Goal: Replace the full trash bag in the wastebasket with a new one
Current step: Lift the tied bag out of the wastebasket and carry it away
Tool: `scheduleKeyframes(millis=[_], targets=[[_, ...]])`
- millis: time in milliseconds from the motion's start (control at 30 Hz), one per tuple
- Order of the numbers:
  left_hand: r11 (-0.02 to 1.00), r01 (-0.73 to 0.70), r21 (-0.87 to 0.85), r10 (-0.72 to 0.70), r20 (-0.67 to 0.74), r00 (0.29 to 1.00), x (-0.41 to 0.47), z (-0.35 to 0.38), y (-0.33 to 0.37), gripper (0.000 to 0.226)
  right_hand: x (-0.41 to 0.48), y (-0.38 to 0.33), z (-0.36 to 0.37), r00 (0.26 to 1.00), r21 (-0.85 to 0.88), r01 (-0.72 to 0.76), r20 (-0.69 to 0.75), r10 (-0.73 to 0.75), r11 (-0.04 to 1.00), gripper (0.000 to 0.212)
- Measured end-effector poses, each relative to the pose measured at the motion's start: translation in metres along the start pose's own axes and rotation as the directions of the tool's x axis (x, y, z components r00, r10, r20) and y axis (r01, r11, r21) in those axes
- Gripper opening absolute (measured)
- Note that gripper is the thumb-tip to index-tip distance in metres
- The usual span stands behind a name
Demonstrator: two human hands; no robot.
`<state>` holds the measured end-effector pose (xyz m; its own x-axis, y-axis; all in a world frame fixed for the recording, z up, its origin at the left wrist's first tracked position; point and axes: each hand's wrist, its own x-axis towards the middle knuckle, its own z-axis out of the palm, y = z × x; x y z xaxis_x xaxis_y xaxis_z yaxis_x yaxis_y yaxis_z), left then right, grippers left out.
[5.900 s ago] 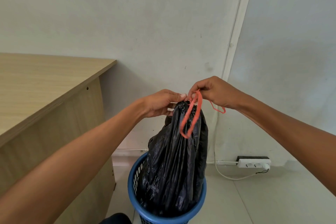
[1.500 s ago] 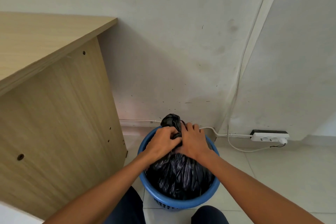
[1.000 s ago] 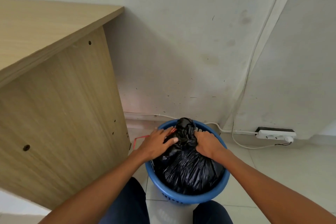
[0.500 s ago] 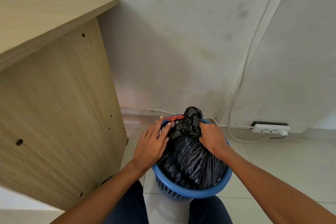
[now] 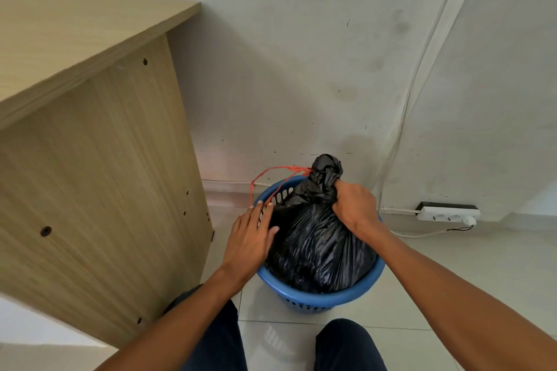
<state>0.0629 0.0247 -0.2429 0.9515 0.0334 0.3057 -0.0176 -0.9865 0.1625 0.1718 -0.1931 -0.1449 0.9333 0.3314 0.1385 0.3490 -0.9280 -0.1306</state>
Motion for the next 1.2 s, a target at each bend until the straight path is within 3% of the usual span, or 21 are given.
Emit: scheduleKeyframes(millis=[100,233,467,600,733,933,1200], targets=[[0.987,-0.120,-0.107,0.113,-0.062,0.992,-0.016,-0.005,0.022,0.061,-0.003,-0.006,0.002,1.000,-0.023,-0.014,0.015,0.015,1.000,0.015],[0.945,-0.296,-0.143,0.297,-0.011,0.955,-0.055,0.016,0.056,0.085,-0.014,-0.006,0.020,0.992,0.073,-0.091,0.094,0.084,0.993,0.014],[0.977,-0.184,-0.111,0.187,0.019,0.982,-0.053,0.027,0.037,0.103,-0.001,0.006,0.010,0.990,0.120,-0.129,0.073,0.121,0.984,0.015],[0.966,-0.066,-0.250,0.068,-0.001,0.998,-0.054,0.035,0.042,0.094,0.007,0.005,0.005,0.980,0.153,-0.201,0.027,0.199,0.967,0.010],[0.888,0.147,-0.436,-0.116,0.097,0.989,-0.067,0.049,0.051,0.096,-0.002,0.002,0.012,0.984,0.097,-0.164,0.086,0.156,0.982,0.013],[0.891,0.168,-0.422,-0.115,0.148,0.982,-0.074,0.043,0.051,0.085,0.021,0.029,-0.025,0.978,0.093,-0.210,0.032,0.208,0.973,0.010],[0.854,0.188,-0.485,-0.141,0.130,0.981,-0.052,0.034,0.031,0.092,0.023,0.021,-0.048,0.999,-0.036,-0.044,0.014,0.044,0.998,0.009]])
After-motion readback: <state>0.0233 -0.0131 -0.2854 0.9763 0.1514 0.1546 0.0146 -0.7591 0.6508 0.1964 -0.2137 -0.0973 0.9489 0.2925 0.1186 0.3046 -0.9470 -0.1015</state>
